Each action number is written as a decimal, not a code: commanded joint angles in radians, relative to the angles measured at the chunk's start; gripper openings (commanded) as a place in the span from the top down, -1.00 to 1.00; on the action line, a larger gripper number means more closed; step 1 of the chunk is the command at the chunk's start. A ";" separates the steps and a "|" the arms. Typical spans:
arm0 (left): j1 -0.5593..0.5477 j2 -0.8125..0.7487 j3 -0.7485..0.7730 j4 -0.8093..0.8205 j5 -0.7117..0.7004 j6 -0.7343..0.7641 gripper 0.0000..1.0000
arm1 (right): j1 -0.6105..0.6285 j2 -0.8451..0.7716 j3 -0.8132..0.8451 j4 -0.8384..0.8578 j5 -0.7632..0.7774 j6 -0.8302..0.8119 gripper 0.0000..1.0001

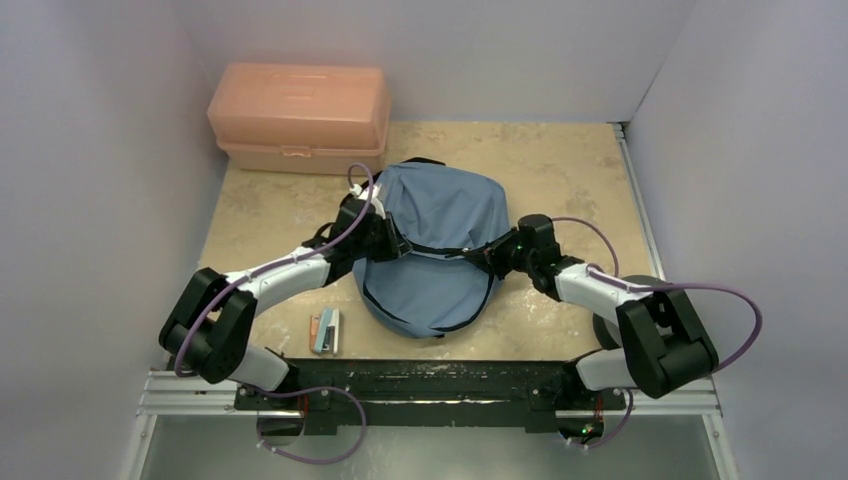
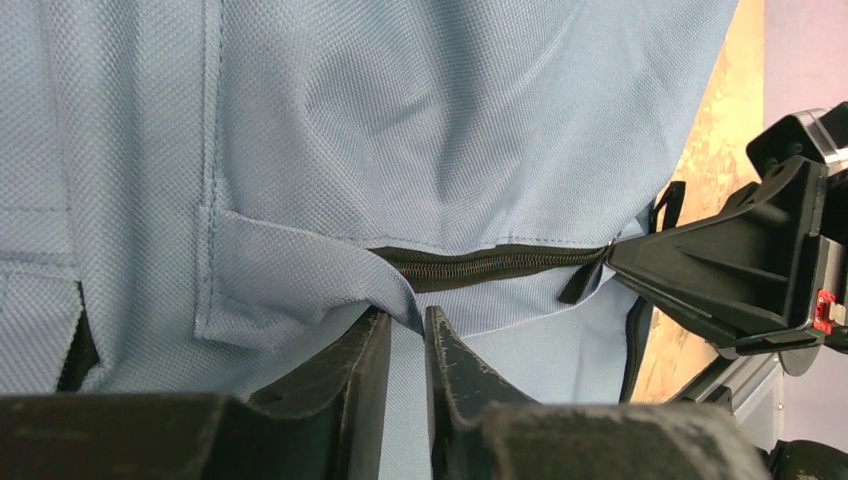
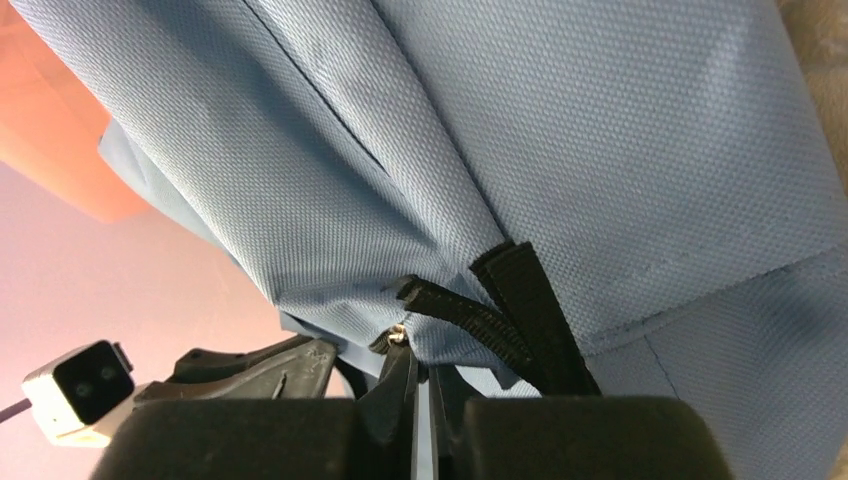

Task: Pack the student bag
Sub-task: Unzip the student bag at the center of the board.

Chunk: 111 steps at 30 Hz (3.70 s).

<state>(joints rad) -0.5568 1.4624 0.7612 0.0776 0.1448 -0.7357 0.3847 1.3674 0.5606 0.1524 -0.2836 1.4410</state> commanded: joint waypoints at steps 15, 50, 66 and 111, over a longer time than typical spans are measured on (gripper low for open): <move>-0.210 0.125 0.530 -0.533 0.040 0.371 0.18 | -0.013 0.027 -0.176 0.377 -0.071 -0.051 1.00; -0.213 0.413 0.719 -0.608 0.046 0.347 1.00 | -0.013 0.016 -0.172 0.347 -0.057 -0.085 1.00; 0.006 0.132 0.453 -0.737 -0.183 0.332 1.00 | -0.033 0.070 -0.171 0.334 0.023 -0.145 1.00; 0.055 -1.025 0.303 -1.167 -0.749 -0.004 -0.22 | 0.832 0.186 0.506 -0.048 0.336 -0.872 -0.58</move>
<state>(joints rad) -0.5068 0.6075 1.0378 -0.9981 -0.4519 -0.7078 1.1725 1.4326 0.9604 0.1051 0.0399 0.5056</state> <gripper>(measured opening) 0.612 0.789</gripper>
